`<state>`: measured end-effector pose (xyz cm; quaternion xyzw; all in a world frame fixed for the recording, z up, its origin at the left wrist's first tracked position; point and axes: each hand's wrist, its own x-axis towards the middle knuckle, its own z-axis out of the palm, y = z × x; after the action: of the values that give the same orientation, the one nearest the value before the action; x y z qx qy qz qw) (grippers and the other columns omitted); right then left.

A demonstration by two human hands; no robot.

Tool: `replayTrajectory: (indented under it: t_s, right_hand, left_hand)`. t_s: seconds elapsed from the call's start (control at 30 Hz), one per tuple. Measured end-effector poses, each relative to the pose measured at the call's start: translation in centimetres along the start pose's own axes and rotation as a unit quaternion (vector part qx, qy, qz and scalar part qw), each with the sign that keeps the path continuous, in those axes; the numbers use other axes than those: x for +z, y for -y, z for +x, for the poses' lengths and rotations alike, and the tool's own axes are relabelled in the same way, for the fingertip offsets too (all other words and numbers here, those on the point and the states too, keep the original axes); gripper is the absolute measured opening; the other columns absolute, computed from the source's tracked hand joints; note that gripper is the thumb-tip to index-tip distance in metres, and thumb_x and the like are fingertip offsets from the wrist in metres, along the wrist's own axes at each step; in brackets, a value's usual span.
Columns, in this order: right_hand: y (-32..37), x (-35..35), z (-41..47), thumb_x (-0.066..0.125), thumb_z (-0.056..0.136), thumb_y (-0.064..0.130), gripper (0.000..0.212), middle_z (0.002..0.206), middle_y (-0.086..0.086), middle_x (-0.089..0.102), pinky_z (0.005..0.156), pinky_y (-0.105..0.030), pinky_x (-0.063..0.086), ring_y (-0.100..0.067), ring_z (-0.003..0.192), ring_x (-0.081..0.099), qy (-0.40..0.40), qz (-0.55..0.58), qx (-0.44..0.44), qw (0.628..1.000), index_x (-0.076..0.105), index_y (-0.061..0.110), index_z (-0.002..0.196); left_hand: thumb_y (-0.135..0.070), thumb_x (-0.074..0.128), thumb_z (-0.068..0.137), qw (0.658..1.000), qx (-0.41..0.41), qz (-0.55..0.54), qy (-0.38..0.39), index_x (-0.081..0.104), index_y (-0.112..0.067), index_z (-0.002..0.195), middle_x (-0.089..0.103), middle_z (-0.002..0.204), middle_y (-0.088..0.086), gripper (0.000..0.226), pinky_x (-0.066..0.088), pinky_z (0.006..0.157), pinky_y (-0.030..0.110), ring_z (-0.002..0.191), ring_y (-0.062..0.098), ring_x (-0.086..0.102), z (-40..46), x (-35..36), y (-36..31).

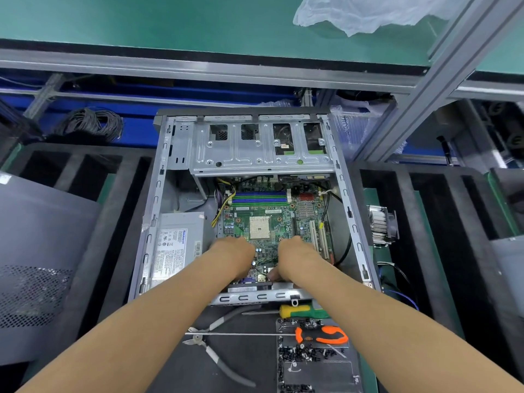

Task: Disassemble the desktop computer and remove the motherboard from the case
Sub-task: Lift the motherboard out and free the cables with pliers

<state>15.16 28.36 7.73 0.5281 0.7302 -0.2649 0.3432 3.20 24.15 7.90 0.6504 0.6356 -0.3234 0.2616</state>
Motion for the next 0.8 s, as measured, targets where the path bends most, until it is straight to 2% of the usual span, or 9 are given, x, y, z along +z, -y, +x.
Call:
replayTrajectory:
  t_s: [0.17, 0.37, 0.43, 0.5, 0.63, 0.73, 0.8]
  right_hand:
    - [0.1, 0.1, 0.1, 0.078, 0.081, 0.039, 0.060, 0.126, -0.010, 0.051, 0.092, -0.043, 0.052, -0.032, 0.114, 0.055, -0.014, 0.009, 0.005, 1.000, 0.054, 0.006, 0.124]
    - [0.0, 0.3, 0.1, 0.069, 0.090, 0.020, 0.039, 0.126, -0.010, 0.053, 0.086, -0.039, 0.050, -0.030, 0.114, 0.056, -0.042, 0.006, 0.002, 0.999, 0.055, 0.008, 0.124]
    - [0.0, 0.3, 0.2, 0.070, 0.090, 0.021, 0.039, 0.125, -0.010, 0.052, 0.085, -0.039, 0.049, -0.030, 0.114, 0.056, -0.042, 0.007, 0.000, 0.999, 0.055, 0.008, 0.124]
    - [-0.1, 0.2, 0.2, 0.070, 0.090, 0.020, 0.038, 0.125, -0.010, 0.052, 0.084, -0.038, 0.049, -0.030, 0.113, 0.056, -0.041, 0.007, 0.000, 0.999, 0.054, 0.008, 0.123]
    - [0.0, 0.2, 0.3, 0.071, 0.089, 0.019, 0.038, 0.125, -0.009, 0.051, 0.080, -0.037, 0.048, -0.029, 0.110, 0.057, -0.038, 0.006, 0.000, 0.999, 0.055, 0.008, 0.122]
    - [0.0, 0.3, 0.2, 0.071, 0.089, 0.019, 0.038, 0.126, -0.010, 0.051, 0.081, -0.038, 0.050, -0.030, 0.112, 0.057, -0.039, -0.001, -0.001, 0.999, 0.055, 0.007, 0.122]
    - [0.0, 0.3, 0.3, 0.071, 0.089, 0.019, 0.041, 0.127, -0.011, 0.051, 0.080, -0.037, 0.050, -0.030, 0.112, 0.057, -0.035, -0.001, 0.005, 0.999, 0.054, 0.006, 0.124]
  left_hand:
    - [-0.017, 0.047, 0.099, 1.000, 0.007, 0.026, 0.002, 0.059, -0.009, 0.118, 0.058, 0.120, 0.009, 0.024, 0.046, 0.073, 0.040, 0.105, 0.030, 0.061, -0.1, -0.1, 0.0]
    - [-0.014, 0.048, 0.097, 0.999, 0.018, 0.026, 0.007, 0.059, -0.009, 0.114, 0.060, 0.115, 0.009, 0.021, 0.048, 0.075, 0.040, 0.102, 0.029, 0.061, -0.4, -0.5, -0.1]
    - [-0.021, 0.049, 0.096, 0.999, 0.029, -0.004, -0.030, 0.057, -0.010, 0.100, 0.058, 0.100, 0.008, 0.014, 0.048, 0.073, 0.039, 0.092, 0.028, 0.060, -0.5, -0.8, -0.1]
    - [-0.028, 0.049, 0.094, 0.995, 0.039, -0.043, -0.077, 0.047, -0.013, 0.085, 0.046, 0.082, 0.005, 0.018, 0.046, 0.068, 0.037, 0.080, 0.027, 0.052, -0.6, -0.8, -0.3]
    - [-0.029, 0.045, 0.095, 0.991, 0.021, -0.091, -0.095, 0.047, -0.014, 0.085, 0.034, 0.070, 0.001, 0.018, 0.042, 0.065, 0.035, 0.075, 0.026, 0.048, -1.3, -0.5, -0.4]
    - [-0.028, 0.040, 0.097, 0.981, 0.011, -0.123, -0.152, 0.048, -0.010, 0.082, 0.044, 0.074, 0.006, 0.025, 0.047, 0.070, 0.038, 0.077, 0.028, 0.052, -1.7, -0.7, 0.0]
    - [-0.030, 0.039, 0.101, 0.976, 0.021, -0.148, -0.160, 0.056, -0.008, 0.090, 0.058, 0.088, 0.011, 0.030, 0.053, 0.080, 0.043, 0.086, 0.031, 0.060, -1.9, -0.9, 0.4]
